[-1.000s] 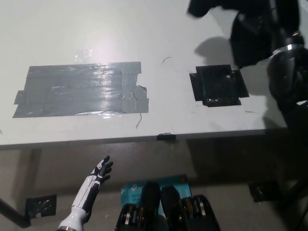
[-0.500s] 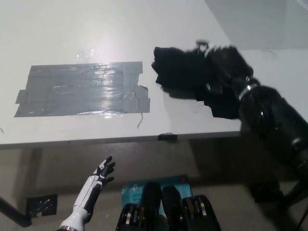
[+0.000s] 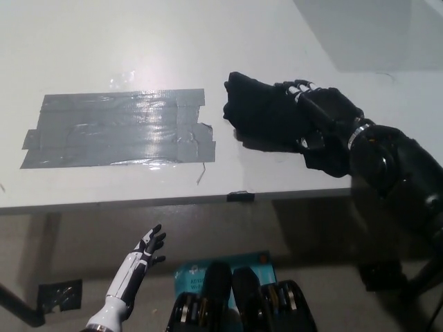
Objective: A person hands a black t-shirt to the robot and rhe robot picks it up with its right hand and places it on the black spot on the desk infron tof it
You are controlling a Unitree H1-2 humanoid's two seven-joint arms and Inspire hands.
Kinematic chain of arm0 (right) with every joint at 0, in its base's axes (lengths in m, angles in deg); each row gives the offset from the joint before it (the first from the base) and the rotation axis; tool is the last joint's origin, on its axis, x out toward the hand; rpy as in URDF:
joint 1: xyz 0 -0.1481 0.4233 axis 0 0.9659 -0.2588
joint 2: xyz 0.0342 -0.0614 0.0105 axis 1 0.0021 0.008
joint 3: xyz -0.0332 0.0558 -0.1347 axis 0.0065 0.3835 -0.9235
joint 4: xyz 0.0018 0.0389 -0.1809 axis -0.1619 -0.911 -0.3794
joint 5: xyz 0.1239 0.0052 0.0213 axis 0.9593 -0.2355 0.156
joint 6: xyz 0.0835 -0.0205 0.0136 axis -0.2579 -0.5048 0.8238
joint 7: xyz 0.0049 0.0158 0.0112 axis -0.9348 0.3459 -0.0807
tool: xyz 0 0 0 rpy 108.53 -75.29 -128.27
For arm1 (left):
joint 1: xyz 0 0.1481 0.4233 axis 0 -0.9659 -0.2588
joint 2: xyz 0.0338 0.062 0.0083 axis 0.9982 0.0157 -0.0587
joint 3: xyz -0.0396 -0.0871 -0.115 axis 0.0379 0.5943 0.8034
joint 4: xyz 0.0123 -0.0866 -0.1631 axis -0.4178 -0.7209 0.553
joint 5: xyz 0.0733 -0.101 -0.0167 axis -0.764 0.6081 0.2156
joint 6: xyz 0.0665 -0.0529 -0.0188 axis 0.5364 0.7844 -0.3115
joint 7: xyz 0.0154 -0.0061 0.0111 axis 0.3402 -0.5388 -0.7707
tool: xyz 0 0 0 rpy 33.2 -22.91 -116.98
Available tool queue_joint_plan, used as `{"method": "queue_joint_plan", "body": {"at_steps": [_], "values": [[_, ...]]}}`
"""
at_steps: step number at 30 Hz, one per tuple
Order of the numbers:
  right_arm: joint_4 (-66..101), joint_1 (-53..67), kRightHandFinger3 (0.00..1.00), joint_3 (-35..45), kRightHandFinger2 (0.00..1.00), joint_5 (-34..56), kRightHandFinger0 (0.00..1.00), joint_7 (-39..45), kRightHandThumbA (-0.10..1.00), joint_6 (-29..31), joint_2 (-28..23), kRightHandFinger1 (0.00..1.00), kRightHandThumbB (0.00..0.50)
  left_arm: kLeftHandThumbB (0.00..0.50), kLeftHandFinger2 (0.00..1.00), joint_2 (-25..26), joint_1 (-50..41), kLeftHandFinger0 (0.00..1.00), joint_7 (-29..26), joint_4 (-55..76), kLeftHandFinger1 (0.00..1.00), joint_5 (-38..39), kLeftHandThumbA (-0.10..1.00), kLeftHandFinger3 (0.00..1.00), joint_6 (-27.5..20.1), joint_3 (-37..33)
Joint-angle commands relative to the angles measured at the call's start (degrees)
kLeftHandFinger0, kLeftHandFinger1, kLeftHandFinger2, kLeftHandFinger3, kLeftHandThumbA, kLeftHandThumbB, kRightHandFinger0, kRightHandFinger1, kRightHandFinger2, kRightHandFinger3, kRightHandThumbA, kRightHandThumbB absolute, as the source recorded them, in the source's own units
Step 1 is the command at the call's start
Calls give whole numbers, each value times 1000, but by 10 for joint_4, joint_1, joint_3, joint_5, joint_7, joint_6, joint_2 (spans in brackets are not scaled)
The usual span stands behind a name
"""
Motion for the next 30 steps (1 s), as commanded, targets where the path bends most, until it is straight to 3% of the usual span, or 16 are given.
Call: {"method": "queue_joint_plan", "body": {"at_steps": [1, 2, 4, 6, 10, 20, 25, 30], "values": [[290, -44, 1000, 167, 1000, 403, 1000, 331, 770, -230, -65, 1000, 490, 500, 1000, 7, 15, 914, 7, 14, 1000, 5, 1000, 1000, -13, 4], [320, -44, 1000, 185, 1000, 435, 1000, 331, 902, -247, -64, 1000, 498, 500, 1000, 6, 15, 913, 8, 13, 1000, 6, 1000, 1000, -14, 4], [360, -45, 1000, 218, 1000, 481, 1000, 318, 1000, -269, -56, 1000, 500, 500, 1000, 7, 16, 911, 7, 10, 1000, 4, 1000, 1000, -18, 3], [435, -44, 1000, 263, 1000, 526, 1000, 260, 1000, -280, -41, 1000, 488, 500, 1000, 8, 17, 892, 6, 11, 1000, -1, 1000, 1000, -17, 1], [497, -47, 1000, 297, 1000, 546, 1000, 228, 1000, -330, -27, 1000, 500, 500, 1000, 9, 16, 848, 6, 14, 1000, -4, 1000, 1000, -14, 0], [562, -33, 1000, 365, 1000, 587, 1000, 192, 1000, -326, -46, 1000, 500, 500, 1000, 8, 17, 819, 6, 19, 1000, -3, 1000, 1000, -8, -2], [698, 18, 1000, 400, 1000, 520, 1000, 115, 1000, -278, -61, 1000, 488, 500, 1000, 12, 25, 824, 5, 16, 1000, -4, 1000, 1000, -11, -1], [875, 137, 1000, 409, 1000, 510, 1000, 59, 1000, -226, -40, 1000, 499, 500, 1000, 13, 27, 846, 6, 13, 1000, 4, 1000, 1000, -5, 4]]}}
